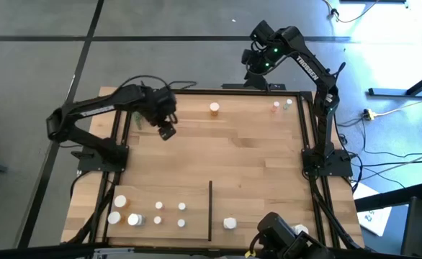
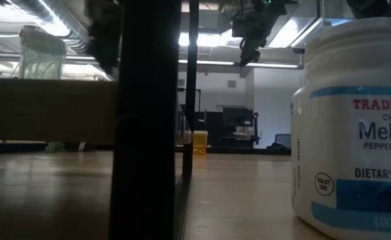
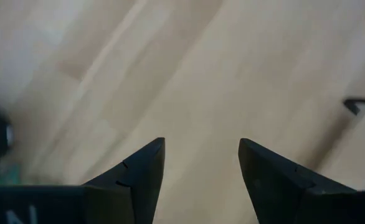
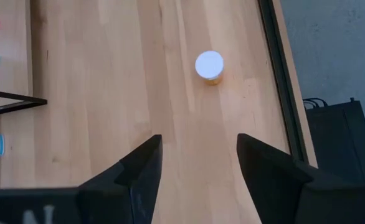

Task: Pick and place medicine bottles onto shelf by color
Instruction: Adjust the big orange pill bottle on the shelf

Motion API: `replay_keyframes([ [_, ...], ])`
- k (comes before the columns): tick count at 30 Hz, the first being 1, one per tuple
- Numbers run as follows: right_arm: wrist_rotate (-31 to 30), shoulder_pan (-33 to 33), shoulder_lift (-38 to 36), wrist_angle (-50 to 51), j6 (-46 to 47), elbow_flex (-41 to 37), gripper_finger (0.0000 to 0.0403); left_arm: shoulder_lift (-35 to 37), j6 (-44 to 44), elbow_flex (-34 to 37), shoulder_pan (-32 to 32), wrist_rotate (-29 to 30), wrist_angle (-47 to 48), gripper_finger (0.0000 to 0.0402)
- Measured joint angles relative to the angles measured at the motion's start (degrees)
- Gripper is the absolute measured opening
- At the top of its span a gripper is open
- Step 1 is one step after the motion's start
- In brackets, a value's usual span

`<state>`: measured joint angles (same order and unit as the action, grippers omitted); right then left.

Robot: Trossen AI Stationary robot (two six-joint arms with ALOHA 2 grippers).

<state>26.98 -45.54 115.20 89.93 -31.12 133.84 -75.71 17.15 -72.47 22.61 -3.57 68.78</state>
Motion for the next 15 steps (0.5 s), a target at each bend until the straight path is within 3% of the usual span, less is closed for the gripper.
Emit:
replay_keyframes([
  [15, 0.06, 0.09, 0.03, -0.66, -2.43, 0.00, 0.0208, 3.42, 30.59, 0.04, -18.25, 1.47, 9.58, 0.0198],
])
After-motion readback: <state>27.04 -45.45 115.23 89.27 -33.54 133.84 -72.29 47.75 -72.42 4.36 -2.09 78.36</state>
